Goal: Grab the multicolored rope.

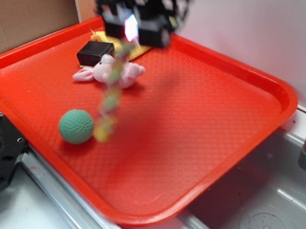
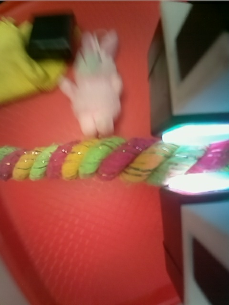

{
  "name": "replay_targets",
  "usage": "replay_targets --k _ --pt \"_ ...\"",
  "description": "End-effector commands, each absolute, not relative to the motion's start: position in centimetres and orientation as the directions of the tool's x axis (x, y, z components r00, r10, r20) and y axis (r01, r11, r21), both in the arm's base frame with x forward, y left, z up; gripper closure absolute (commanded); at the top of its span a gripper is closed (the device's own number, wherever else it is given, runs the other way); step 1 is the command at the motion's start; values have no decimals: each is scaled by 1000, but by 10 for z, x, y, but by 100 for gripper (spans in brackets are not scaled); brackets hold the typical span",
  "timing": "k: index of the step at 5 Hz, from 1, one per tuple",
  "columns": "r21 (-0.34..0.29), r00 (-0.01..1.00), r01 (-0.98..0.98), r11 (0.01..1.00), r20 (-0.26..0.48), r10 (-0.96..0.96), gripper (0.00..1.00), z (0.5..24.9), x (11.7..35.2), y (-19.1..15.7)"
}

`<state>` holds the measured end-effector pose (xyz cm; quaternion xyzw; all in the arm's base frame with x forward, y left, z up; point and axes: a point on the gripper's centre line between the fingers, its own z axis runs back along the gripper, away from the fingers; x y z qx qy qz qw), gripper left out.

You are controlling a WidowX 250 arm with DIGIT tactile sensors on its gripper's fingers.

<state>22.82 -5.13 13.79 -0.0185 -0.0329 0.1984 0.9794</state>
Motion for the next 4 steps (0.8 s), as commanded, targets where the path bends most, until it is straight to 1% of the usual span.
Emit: replay_targets --k 1,2,3,4 --pt "-55 964 -245 968 88 249 100 200 225 -18" --pt "-72 982 -176 982 50 180 100 204 221 -14" --pt "-33 980 -195 980 39 197 100 198 225 -18" --pt "-17 970 -241 970 36 242 100 194 232 -17"
